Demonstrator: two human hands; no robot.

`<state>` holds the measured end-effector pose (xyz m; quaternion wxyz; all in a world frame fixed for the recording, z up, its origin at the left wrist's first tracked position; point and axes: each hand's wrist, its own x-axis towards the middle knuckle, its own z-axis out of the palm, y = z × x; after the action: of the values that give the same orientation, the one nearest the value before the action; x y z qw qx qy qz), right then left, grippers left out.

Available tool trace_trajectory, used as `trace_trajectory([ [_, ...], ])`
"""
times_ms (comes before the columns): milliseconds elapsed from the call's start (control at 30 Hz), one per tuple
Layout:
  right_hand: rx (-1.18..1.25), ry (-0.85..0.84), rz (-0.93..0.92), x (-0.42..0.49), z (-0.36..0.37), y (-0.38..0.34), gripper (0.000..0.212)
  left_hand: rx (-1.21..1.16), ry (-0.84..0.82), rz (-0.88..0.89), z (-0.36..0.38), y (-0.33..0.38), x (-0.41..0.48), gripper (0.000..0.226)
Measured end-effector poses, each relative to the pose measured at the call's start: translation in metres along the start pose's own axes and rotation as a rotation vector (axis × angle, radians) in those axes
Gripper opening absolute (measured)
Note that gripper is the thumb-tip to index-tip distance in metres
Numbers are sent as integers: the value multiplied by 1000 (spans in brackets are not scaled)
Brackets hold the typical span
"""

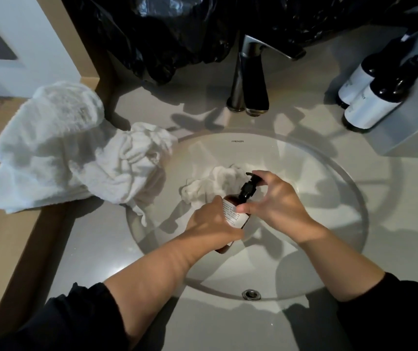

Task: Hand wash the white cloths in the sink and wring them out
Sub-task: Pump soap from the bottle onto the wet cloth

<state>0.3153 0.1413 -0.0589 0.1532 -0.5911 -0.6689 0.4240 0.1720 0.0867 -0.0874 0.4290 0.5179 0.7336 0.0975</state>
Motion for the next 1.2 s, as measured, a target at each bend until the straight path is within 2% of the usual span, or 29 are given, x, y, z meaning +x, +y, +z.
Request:
trace_trajectory([
  [67, 17, -15, 2, -6, 1, 5, 90, -28, -26, 9, 2, 1, 0, 48],
  [133, -11, -57, -1, -11, -5, 8, 107, -42, -48, 36, 5, 6, -1, 47],
  [167, -73, -62, 0, -14, -11, 9, 117, -36, -60, 51, 7, 9, -1, 46],
  [233, -192, -23, -5, -16, -23, 15, 125, -50, -78, 77, 12, 17, -2, 45],
  [367, -270, 120, 30, -24, -32, 28, 121, 24, -59, 166, 21, 28, -5, 42],
  [533, -246, 203, 84, -33, -21, 40, 110, 137, -45, 256, 24, 27, -6, 44],
  [733, -214, 281, 28, -30, -12, 36, 106, 42, -19, 256, 19, 22, -1, 44],
  [800, -87, 241, 20, -30, -14, 35, 106, -15, -16, 257, 21, 23, 0, 47],
  [867, 339, 216, 17, -31, -20, 29, 92, -70, 5, 297, 24, 27, 0, 53],
  [933, 672, 266, 52, -29, -23, 20, 58, -89, 43, 353, 26, 29, 0, 61],
  [1000, 612, 313, 97, -26, -20, 9, 28, -96, 57, 385, 25, 29, 2, 68],
  [1033, 555, 327, 104, -25, -18, 7, 19, -125, 36, 398, 23, 28, 3, 73],
  [1133, 412, 401, 39, -15, -24, -3, 12, -205, -74, 418, 13, 18, 22, 106],
  [1200, 270, 508, -24, -3, -46, -15, 6, -17, -21, 374, 7, 4, 43, 110],
])
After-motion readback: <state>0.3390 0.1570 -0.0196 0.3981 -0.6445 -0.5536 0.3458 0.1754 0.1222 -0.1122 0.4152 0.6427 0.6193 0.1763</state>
